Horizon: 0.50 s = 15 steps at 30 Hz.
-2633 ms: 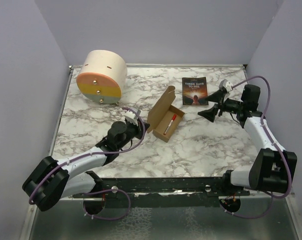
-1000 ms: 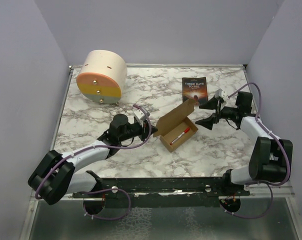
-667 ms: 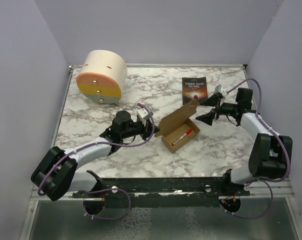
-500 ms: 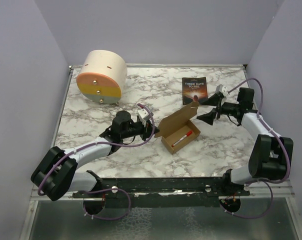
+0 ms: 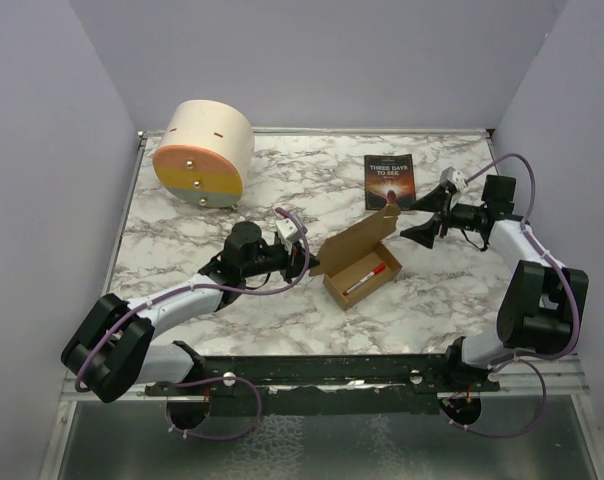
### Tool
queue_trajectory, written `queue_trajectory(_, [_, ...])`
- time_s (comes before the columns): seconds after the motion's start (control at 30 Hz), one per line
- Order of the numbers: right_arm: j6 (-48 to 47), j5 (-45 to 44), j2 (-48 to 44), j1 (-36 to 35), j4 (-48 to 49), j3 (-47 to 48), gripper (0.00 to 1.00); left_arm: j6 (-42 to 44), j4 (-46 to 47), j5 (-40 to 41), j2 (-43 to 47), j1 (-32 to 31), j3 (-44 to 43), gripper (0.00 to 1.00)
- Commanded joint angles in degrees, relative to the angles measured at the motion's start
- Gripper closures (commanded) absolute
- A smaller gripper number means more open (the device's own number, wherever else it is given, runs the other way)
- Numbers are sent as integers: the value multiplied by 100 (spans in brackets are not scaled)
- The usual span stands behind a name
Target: Fold the paper box
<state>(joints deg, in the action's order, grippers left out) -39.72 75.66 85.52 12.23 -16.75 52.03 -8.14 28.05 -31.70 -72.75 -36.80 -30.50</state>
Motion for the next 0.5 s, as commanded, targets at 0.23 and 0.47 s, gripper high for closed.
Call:
queue_trajectory(0.23, [-505, 252, 252, 16, -469, 272, 15, 157, 0, -353, 138, 32, -64, 100])
queue_trajectory(0.47, [-410, 310, 402, 16, -454, 368, 19, 163, -1, -417, 130, 32, -76, 100])
